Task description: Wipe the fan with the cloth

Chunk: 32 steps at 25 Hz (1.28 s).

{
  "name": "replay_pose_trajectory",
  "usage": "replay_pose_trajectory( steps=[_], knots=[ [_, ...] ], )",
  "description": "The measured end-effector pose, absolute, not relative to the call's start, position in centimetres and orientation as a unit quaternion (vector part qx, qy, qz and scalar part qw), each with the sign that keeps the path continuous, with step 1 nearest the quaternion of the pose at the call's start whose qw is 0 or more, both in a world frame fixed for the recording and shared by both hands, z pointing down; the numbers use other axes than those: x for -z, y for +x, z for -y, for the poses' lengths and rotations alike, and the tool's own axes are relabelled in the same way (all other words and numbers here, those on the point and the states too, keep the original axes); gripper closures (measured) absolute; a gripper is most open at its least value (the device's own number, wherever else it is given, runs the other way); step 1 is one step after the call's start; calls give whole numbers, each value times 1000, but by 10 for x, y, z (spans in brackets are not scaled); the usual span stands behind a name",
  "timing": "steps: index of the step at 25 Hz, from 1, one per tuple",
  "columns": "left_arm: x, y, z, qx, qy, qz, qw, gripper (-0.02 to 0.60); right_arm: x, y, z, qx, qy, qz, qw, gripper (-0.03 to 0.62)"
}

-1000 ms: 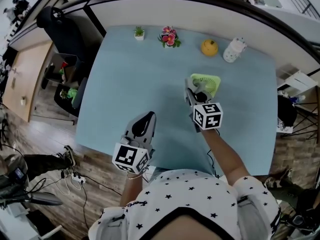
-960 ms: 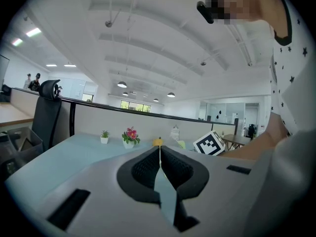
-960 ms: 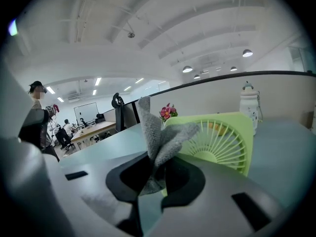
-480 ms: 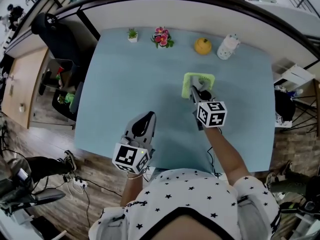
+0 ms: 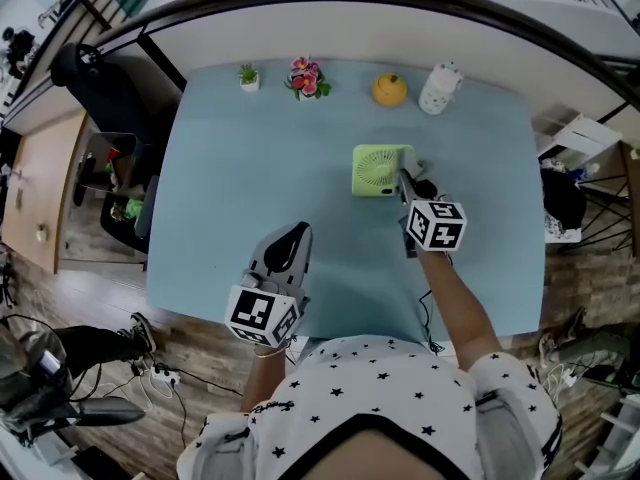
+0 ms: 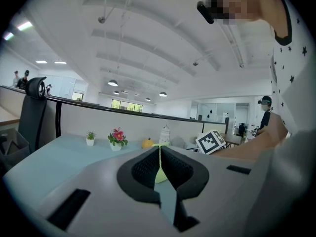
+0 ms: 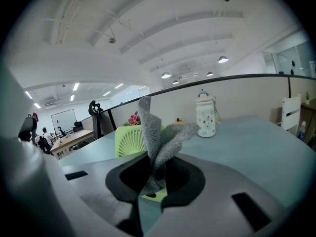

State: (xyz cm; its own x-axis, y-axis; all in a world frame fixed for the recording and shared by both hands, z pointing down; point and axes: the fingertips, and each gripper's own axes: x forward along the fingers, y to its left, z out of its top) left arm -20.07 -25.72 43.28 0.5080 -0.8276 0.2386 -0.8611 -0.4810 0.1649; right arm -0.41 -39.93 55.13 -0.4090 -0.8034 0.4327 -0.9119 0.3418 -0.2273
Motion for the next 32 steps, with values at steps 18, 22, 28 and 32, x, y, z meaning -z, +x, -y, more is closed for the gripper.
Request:
replay_pose_trajectory(
  steps=[18, 22, 28, 32],
  knots=[
    [-432, -203, 255, -64, 856, 496, 130, 549, -521, -40, 387, -174, 495, 845, 103, 542],
    [-432, -208, 255, -64, 852, 502, 130, 549, -530, -78, 381, -166, 454, 866, 125, 542],
    [-433, -220, 250, -65, 844, 516, 133, 549, -569, -110, 372, -174, 420, 872, 184, 542],
    [-434, -226, 248, -66, 839, 523, 135, 550, -587, -111, 372, -180, 422, 865, 205, 542]
  ],
)
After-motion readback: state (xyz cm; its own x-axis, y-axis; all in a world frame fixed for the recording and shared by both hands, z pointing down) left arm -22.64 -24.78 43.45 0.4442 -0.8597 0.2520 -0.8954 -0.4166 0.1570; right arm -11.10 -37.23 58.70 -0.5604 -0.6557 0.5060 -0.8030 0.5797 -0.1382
